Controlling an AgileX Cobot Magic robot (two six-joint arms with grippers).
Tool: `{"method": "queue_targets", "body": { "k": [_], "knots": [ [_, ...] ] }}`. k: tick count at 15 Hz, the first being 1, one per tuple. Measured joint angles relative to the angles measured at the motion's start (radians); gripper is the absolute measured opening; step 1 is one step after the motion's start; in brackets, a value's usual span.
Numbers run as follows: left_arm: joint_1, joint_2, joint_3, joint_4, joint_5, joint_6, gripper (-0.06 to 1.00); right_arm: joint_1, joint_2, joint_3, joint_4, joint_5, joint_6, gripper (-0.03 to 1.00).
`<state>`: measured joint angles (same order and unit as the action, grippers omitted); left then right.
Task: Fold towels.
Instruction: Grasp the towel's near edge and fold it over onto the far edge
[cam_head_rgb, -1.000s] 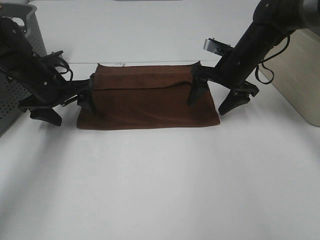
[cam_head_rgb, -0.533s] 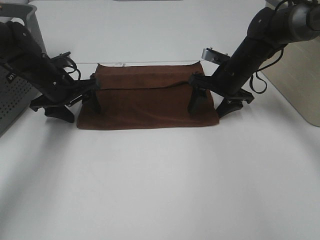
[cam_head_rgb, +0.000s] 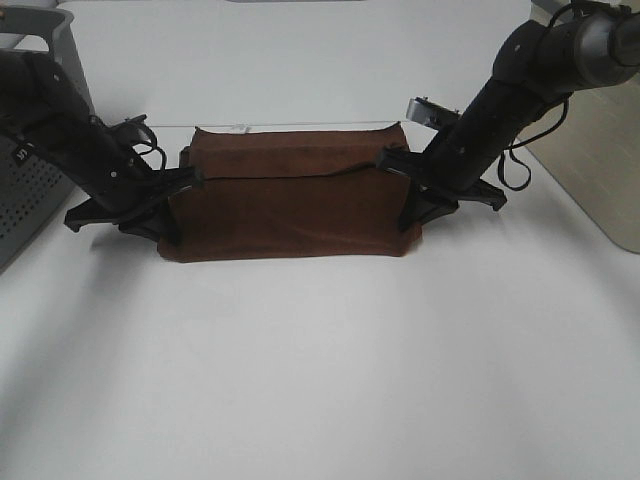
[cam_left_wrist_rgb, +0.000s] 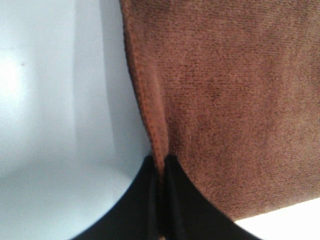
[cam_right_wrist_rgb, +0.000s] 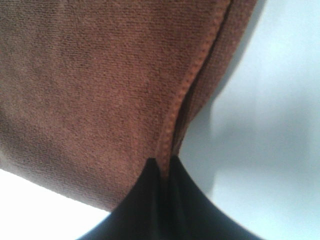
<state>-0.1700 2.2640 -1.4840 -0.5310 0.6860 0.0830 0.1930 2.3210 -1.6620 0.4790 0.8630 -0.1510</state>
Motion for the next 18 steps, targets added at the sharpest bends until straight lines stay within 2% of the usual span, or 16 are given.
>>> {"method": "queue_targets", "body": {
  "k": [4,6,10,12,16,18],
  "knots": [
    [0.000,-0.038,0.023,0.032,0.067,0.000,0.00,0.000,-0.050,0.023,-0.009,0.048,0.053,0.00],
    [0.000,-0.099,0.081,0.035,0.072,0.000,0.00,0.000,-0.133,0.128,-0.010,0.048,0.062,0.00],
    [-0.001,-0.219,0.287,0.048,0.075,0.011,0.00,0.000,-0.244,0.331,-0.004,0.038,0.052,0.00],
    [-0.001,-0.257,0.319,0.049,0.073,0.012,0.00,0.001,-0.267,0.369,0.005,0.027,0.043,0.00],
    [-0.001,-0.269,0.224,0.058,0.074,-0.034,0.00,0.001,-0.271,0.296,0.008,0.020,0.043,0.00],
    [-0.001,-0.269,0.143,0.094,0.053,-0.093,0.00,0.001,-0.271,0.223,-0.004,-0.007,0.044,0.00]
  ]
}}
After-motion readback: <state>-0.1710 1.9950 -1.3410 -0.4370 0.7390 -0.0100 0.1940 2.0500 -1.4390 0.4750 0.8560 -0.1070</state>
